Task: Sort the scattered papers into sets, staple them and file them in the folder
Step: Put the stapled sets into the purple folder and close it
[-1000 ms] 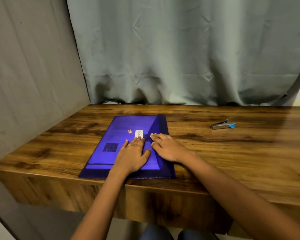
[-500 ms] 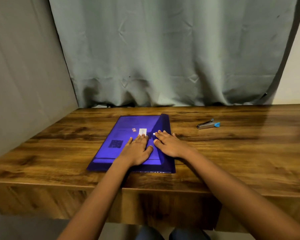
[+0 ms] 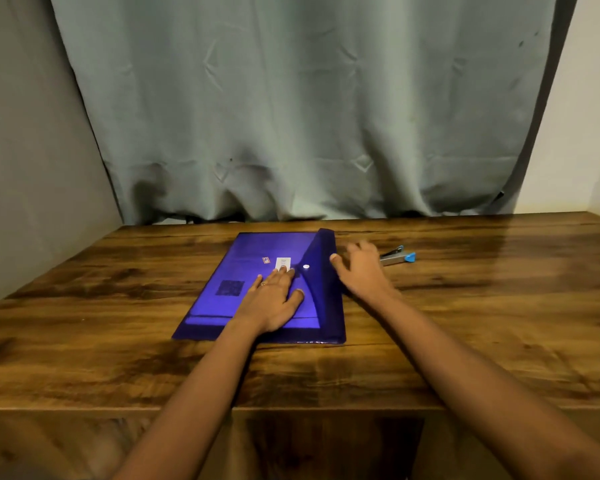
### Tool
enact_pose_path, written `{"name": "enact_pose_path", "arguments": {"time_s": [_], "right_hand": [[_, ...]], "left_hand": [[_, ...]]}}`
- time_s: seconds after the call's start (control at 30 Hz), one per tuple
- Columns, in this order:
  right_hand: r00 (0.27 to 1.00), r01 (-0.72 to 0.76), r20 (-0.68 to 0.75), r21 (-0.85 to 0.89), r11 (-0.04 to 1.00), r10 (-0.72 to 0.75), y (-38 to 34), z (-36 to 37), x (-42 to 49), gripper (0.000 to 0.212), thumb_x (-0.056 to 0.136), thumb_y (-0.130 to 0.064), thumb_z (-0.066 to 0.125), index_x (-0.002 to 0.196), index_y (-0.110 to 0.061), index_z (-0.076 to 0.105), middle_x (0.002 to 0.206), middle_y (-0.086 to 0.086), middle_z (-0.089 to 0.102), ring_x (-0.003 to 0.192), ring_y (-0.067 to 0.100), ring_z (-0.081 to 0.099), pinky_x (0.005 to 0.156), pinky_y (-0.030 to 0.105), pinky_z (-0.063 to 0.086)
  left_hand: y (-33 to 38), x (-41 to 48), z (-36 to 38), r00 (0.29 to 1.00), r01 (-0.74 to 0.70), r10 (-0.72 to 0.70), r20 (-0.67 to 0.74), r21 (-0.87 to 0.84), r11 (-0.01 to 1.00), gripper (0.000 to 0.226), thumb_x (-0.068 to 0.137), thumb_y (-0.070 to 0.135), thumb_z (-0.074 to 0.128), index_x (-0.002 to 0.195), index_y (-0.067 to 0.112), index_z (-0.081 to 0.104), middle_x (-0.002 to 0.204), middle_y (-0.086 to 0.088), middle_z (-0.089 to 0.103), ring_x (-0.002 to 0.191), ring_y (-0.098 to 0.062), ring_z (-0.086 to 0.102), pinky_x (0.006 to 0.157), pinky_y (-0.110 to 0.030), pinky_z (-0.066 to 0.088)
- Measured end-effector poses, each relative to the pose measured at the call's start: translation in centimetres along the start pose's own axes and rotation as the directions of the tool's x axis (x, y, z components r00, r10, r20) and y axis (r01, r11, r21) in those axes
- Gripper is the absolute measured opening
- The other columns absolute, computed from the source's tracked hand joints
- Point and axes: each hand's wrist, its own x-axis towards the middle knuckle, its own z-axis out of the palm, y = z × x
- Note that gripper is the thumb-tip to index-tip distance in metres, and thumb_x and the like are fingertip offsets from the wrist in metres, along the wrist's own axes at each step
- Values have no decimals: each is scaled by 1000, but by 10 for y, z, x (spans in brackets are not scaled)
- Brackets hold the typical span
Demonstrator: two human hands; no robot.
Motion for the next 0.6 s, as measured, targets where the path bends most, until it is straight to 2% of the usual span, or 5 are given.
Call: {"name": "enact_pose_path", "arguments": {"time_s": [0.07, 0.13, 0.37, 0.47, 0.6], "right_hand": [[995, -99, -12, -218, 971, 99, 19, -8, 6, 49, 98, -39, 42, 132, -5, 49, 141, 23, 39, 134, 40, 28, 112, 43, 21], [982, -163, 53, -252, 954, 182, 36, -12, 8, 48, 99, -40, 40, 131, -7, 51, 142, 22, 38, 134, 38, 28, 112, 45, 23], [994, -101, 55, 53, 994, 98, 42, -10, 11, 12, 88, -9, 58, 85, 1, 65, 93, 15, 68, 93, 27, 63, 80, 23, 43], [993, -108, 65, 145, 983, 100, 42, -9, 5, 10, 86, 0, 58, 91, -3, 66, 94, 6, 68, 93, 18, 63, 79, 16, 41], [993, -118, 37, 179, 977, 113, 41, -8, 2, 25, 81, 8, 58, 95, -10, 67, 101, 4, 67, 96, 17, 61, 86, 22, 46]], "left_hand": [[-1, 0, 1, 1000, -13, 13, -6, -2, 1000, 57, 102, 44, 29, 153, 22, 16, 161, 0, 13, 148, -12, 9, 120, -36, 3], [0, 0, 1, 1000, -19, 19, 1, 20, 1000, 57, 102, 45, 29, 153, 23, 19, 160, 1, 15, 148, -13, 10, 119, -37, 3], [2, 2, 1, 1000, -13, 12, 10, 34, 999, 58, 101, 46, 30, 153, 23, 20, 160, 1, 16, 148, -13, 11, 119, -36, 3], [4, 2, 1, 1000, -11, 10, 17, 42, 999, 59, 101, 47, 30, 153, 23, 18, 160, 1, 15, 148, -14, 10, 119, -36, 2], [7, 2, 1, 1000, -6, 5, 19, 48, 999, 59, 101, 47, 29, 153, 23, 18, 160, 1, 15, 148, -15, 11, 119, -37, 3]]}}
